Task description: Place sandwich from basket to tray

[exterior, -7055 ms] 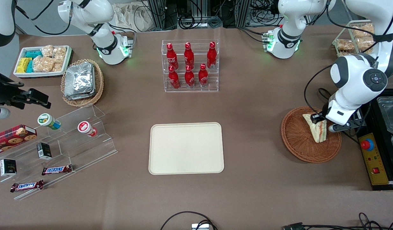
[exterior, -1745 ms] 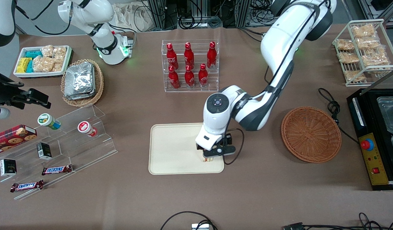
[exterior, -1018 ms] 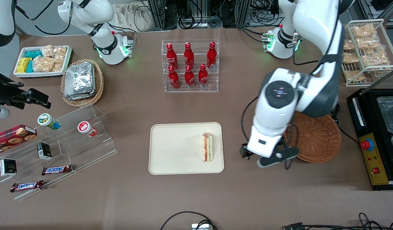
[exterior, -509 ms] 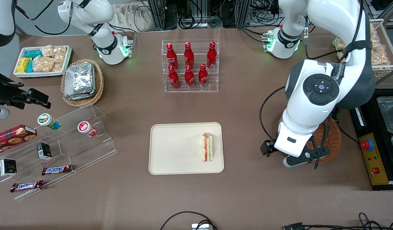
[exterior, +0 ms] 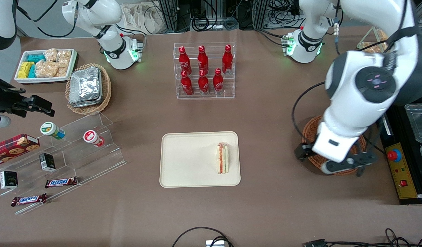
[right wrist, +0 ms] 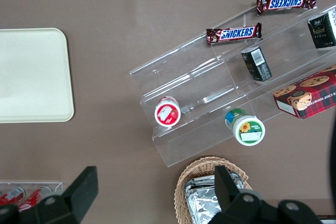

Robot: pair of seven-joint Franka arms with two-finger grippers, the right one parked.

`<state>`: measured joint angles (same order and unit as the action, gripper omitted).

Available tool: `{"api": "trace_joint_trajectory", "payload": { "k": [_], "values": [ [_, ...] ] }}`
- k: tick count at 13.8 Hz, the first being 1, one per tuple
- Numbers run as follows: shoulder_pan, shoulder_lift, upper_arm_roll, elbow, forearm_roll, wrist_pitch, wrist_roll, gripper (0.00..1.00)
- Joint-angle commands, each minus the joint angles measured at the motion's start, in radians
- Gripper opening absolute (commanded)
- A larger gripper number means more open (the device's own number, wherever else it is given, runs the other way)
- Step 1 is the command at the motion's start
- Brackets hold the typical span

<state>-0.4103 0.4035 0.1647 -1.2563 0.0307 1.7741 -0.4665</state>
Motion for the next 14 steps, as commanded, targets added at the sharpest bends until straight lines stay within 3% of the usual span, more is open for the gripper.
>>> {"api": "trace_joint_trajectory", "payload": {
  "k": [1, 4, 14],
  "values": [
    [0.073, -0.092, -0.007, -0.066, -0.038, -0.038, 0.086, 1.00],
    [0.111, -0.153, -0.013, -0.103, -0.041, -0.071, 0.167, 1.00],
    [0.389, -0.382, -0.244, -0.250, -0.041, -0.220, 0.359, 1.00]
  ]
}}
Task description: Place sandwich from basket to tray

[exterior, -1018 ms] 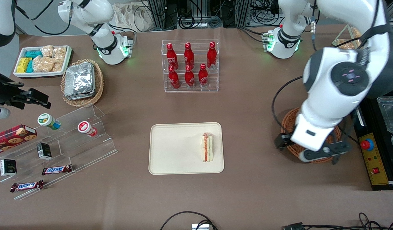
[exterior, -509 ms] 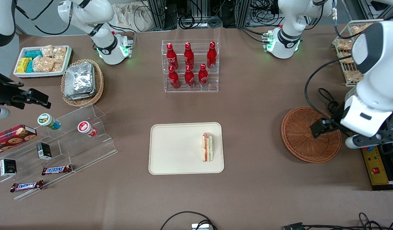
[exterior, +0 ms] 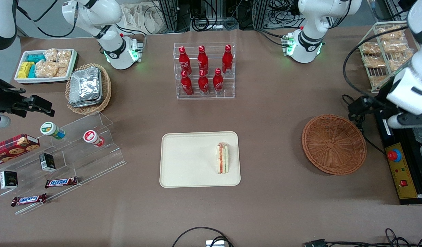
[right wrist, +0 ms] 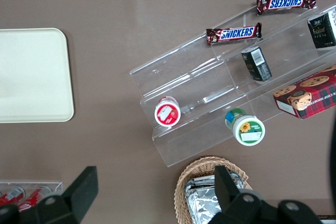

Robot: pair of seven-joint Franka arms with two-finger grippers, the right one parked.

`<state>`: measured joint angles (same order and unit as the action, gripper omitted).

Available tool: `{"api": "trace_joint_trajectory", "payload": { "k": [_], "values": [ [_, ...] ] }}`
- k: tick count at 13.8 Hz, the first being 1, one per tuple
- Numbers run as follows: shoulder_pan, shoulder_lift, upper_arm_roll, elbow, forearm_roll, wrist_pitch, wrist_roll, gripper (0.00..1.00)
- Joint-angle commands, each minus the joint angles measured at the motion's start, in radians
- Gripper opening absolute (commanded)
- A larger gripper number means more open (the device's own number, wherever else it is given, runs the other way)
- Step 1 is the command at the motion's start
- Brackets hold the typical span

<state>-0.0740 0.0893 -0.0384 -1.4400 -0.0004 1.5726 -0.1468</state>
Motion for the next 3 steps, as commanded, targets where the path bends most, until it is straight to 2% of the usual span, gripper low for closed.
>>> {"api": "trace_joint_trajectory", "payload": {
  "k": [1, 3],
  "values": [
    [0.071, -0.088, -0.054, -0.078, -0.010, -0.028, 0.047, 1.00],
    [0.112, -0.129, -0.098, -0.121, -0.010, -0.026, 0.049, 1.00]
  ]
}}
